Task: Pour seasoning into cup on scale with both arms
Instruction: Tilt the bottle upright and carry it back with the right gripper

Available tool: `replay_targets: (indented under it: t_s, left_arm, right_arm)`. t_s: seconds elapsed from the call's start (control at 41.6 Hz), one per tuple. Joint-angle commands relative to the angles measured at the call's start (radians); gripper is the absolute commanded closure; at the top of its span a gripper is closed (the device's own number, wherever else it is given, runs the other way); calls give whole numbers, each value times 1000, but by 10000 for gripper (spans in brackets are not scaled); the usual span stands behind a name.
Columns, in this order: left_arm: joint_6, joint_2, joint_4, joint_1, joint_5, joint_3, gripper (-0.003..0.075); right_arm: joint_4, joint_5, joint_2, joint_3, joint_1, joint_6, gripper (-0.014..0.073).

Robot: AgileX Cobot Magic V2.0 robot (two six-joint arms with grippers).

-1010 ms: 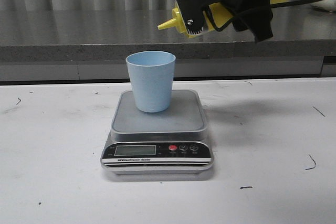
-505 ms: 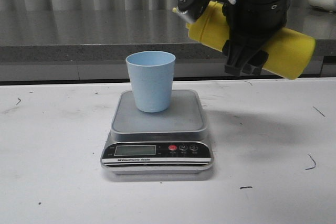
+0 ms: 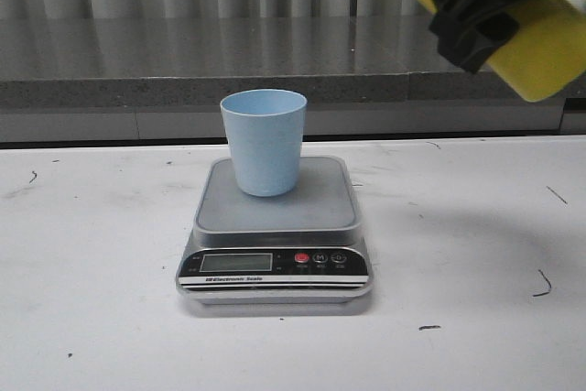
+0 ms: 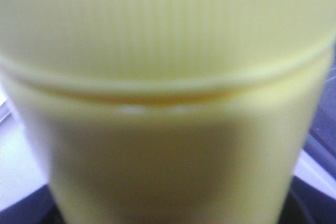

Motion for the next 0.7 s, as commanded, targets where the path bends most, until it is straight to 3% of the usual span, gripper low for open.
replay_targets:
  t_s: [0.0,0.289,0.577,0.674]
  left_arm:
    - [-9,3,-10,1,-68,-27,280]
    - [-9,3,-10,1,-68,-27,280]
    - [-9,3,-10,1,-68,-27,280]
    - [-9,3,-10,1,-68,-27,280]
  right_arm:
    - [17,-154,-94,38,-80,3,280]
    - [231,-408,-138,222,-301,6,280]
    - [283,-931,-118,430,-313,3,280]
    - [283,-1033,-77,452,-323,-36,280]
